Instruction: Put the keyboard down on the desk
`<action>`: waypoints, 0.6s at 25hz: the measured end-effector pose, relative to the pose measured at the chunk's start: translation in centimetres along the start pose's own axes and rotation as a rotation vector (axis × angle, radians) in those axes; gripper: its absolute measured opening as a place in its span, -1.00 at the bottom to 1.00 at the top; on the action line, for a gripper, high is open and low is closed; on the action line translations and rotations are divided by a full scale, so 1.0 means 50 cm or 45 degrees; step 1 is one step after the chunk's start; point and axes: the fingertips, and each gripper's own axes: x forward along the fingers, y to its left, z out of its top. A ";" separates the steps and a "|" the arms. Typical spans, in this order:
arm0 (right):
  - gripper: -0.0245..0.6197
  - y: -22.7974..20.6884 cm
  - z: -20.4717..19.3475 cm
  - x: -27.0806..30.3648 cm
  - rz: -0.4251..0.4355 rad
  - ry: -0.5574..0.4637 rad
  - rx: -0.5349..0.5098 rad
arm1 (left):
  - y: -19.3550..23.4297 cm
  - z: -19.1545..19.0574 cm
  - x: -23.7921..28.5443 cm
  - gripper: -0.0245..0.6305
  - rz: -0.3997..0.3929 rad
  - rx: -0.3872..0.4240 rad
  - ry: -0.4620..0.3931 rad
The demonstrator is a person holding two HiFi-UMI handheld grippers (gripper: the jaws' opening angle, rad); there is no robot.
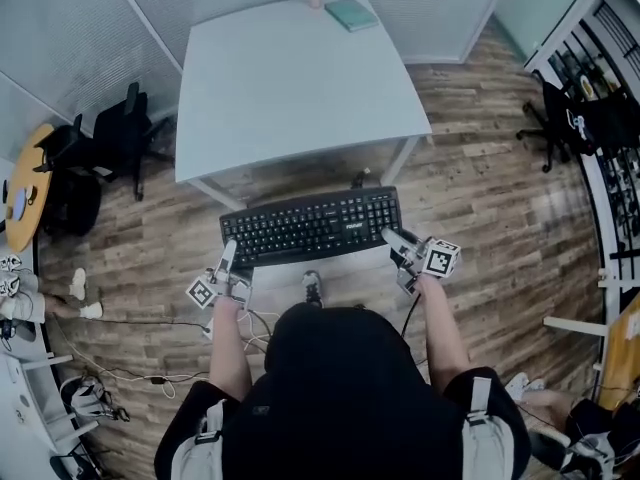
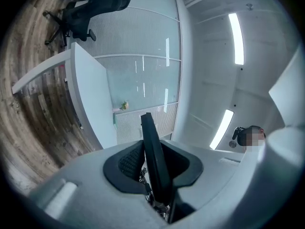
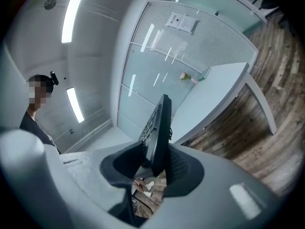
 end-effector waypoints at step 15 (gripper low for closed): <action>-0.53 -0.027 0.030 0.201 -0.048 -0.043 -0.007 | 0.114 0.193 0.070 -0.64 0.007 -0.053 0.069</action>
